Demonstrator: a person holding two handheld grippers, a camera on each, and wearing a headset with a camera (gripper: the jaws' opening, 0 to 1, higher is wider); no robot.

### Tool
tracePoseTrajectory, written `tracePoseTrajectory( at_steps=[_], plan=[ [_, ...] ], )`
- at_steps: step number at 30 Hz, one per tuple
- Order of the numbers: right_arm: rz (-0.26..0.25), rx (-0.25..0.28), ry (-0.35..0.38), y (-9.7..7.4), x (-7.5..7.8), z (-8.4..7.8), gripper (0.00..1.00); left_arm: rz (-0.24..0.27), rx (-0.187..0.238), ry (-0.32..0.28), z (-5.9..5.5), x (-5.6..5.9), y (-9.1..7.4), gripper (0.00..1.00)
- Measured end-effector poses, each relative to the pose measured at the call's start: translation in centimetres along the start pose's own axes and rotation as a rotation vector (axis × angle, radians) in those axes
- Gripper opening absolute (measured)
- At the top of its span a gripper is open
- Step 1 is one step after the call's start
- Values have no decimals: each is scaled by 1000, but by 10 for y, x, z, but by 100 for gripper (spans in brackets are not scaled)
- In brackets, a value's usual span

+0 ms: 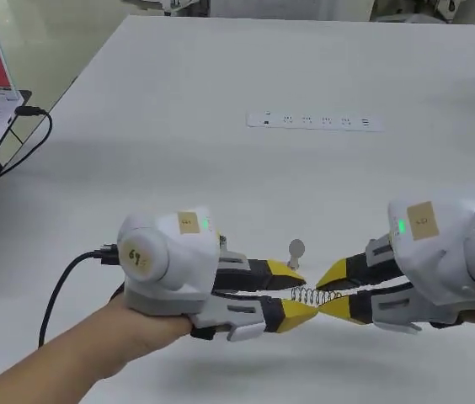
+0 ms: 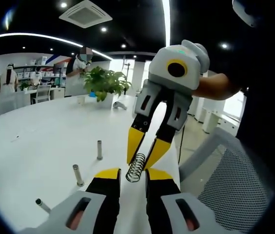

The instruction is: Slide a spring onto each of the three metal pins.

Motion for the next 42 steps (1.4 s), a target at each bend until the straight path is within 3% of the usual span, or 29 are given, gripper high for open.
tracePoseTrajectory(
  at_steps=[15,17,29,33,42],
  plan=[
    [7,21,-5,-2,-2,1,8,-20,16,22,3,5,-1,4],
    [-1,5,-28,-3,-1,-2,8,-34,19,10,3,8,-1,2],
    [19,34,1,-2,-6,-4,9,-44,-6,18,1,12,-2,2],
    [20,3,17,-2,-6,-14,10,-48,0,13,3,13,-3,2],
    [17,43,36,-6,-7,-15,8,-59,-1,-1,2,15,-4,2]
  ],
)
Point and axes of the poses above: the centre of the closed fingertips' face, and the gripper's own axes: y roughly forward along the fingers, x roughly to its right, z roughly out of its top, the point moved 4 cm from there along -y, roughly backward along the fingers
